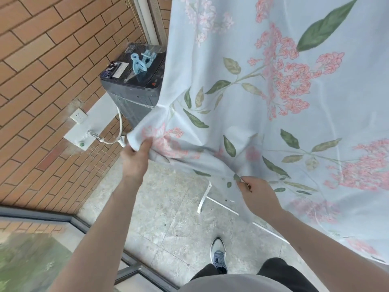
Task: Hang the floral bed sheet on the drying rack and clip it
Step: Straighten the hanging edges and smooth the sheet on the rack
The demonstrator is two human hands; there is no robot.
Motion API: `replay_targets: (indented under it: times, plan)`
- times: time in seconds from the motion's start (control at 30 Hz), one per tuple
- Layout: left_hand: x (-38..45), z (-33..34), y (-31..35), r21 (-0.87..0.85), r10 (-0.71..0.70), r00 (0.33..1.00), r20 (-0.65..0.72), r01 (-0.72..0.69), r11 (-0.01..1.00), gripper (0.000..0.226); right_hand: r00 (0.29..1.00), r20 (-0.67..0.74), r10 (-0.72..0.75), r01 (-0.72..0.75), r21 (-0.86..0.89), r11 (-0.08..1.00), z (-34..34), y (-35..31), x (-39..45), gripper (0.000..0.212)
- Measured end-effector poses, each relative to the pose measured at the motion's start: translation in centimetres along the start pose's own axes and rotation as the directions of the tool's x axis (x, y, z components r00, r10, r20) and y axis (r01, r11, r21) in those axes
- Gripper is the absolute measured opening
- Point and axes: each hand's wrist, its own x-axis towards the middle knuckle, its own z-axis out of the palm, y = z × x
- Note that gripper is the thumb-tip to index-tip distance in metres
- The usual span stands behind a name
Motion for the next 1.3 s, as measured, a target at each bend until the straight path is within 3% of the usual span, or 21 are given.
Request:
replay_targets:
  times: [0.1, 0.17, 0.27, 0.37, 0.43, 0.5, 0.53, 0.6, 0.67, 0.7, 0.87, 1.03, 1.17, 1.23, 1.3]
  plan:
    - [2.2, -3.1, 0.2, 0.345, 0.207, 0.978, -0.01, -0.191, 0.919, 0.023, 1.0, -0.013, -0.018, 0.016, -0.122, 0.992, 0.2, -0.9, 0.1, 0.047]
    - [4.2, -4.3, -0.7, 0.47, 0.17, 0.984, -0.047, -0.128, 0.873, 0.041, 1.0, 0.028, -0.014, 0.02, -0.215, 0.976, 0.5, -1.5, 0.5, 0.047]
    - [6.4, -5.2, -2.3, 0.502, -0.072, 0.997, -0.032, 0.078, 0.861, 0.055, 0.999, 0.036, 0.0, 0.007, -0.199, 0.98, 1.5, -2.0, 1.1, 0.049]
    - [8.2, -6.5, -3.9, 0.372, -0.26, 0.96, 0.109, 0.203, 0.906, 0.053, 1.0, -0.011, -0.003, 0.002, -0.117, 0.993, 1.7, -1.9, 1.1, 0.05]
    - [8.7, -7.3, -4.2, 0.3, -0.28, 0.934, 0.22, 0.209, 0.931, 0.041, 0.999, -0.046, -0.029, 0.025, -0.069, 0.997, 1.5, -1.4, 0.9, 0.049]
    - [9.0, -7.4, -4.5, 0.385, -0.224, 0.944, 0.241, 0.118, 0.915, 0.044, 0.998, -0.01, -0.062, 0.061, -0.045, 0.997, 1.6, -1.4, 0.9, 0.045]
    - [8.9, -7.0, -4.6, 0.522, -0.189, 0.955, 0.227, 0.045, 0.852, 0.048, 0.994, 0.058, -0.093, 0.095, -0.043, 0.995, 1.8, -1.6, 0.9, 0.04]
    - [8.0, -5.3, -4.5, 0.783, -0.201, 0.937, 0.286, -0.108, 0.613, 0.059, 0.958, 0.28, -0.067, 0.081, -0.042, 0.996, 2.7, -2.2, 0.9, 0.014]
    - [5.5, -2.8, -4.1, 0.882, -0.284, 0.878, 0.386, -0.261, 0.392, 0.067, 0.903, 0.429, 0.029, -0.004, -0.06, 0.998, 3.7, -2.2, 0.7, 0.045]
    - [4.1, -1.4, -3.8, 0.872, -0.296, 0.847, 0.441, -0.326, 0.366, 0.067, 0.893, 0.443, 0.081, -0.062, -0.059, 0.996, 3.9, -1.8, 0.5, 0.054]
    - [-2.0, 4.5, -6.6, 0.688, -0.155, 0.775, 0.613, -0.426, 0.587, 0.066, 0.919, 0.32, 0.229, -0.259, 0.055, 0.964, 2.5, 3.3, -1.6, 0.052]
    - [-9.5, 9.5, -9.6, 0.592, -0.155, 0.694, 0.704, -0.452, 0.667, 0.067, 0.87, 0.172, 0.462, -0.489, 0.183, 0.853, -0.9, 10.8, -5.5, 0.048]
    - [-12.6, 12.6, -10.7, 0.627, -0.201, 0.821, 0.534, -0.225, 0.746, 0.064, 0.743, 0.131, 0.656, -0.643, 0.41, 0.646, -3.9, 16.0, -9.3, 0.048]
    - [-12.8, 13.7, -11.0, 0.587, -0.184, 0.898, 0.399, -0.096, 0.804, 0.046, 0.708, 0.133, 0.694, -0.668, 0.445, 0.596, -5.2, 17.7, -10.5, 0.05]
    - [-12.8, 14.5, -11.6, 0.579, -0.223, 0.932, 0.286, 0.017, 0.815, 0.043, 0.697, 0.138, 0.704, -0.667, 0.484, 0.566, -6.6, 19.4, -11.2, 0.052]
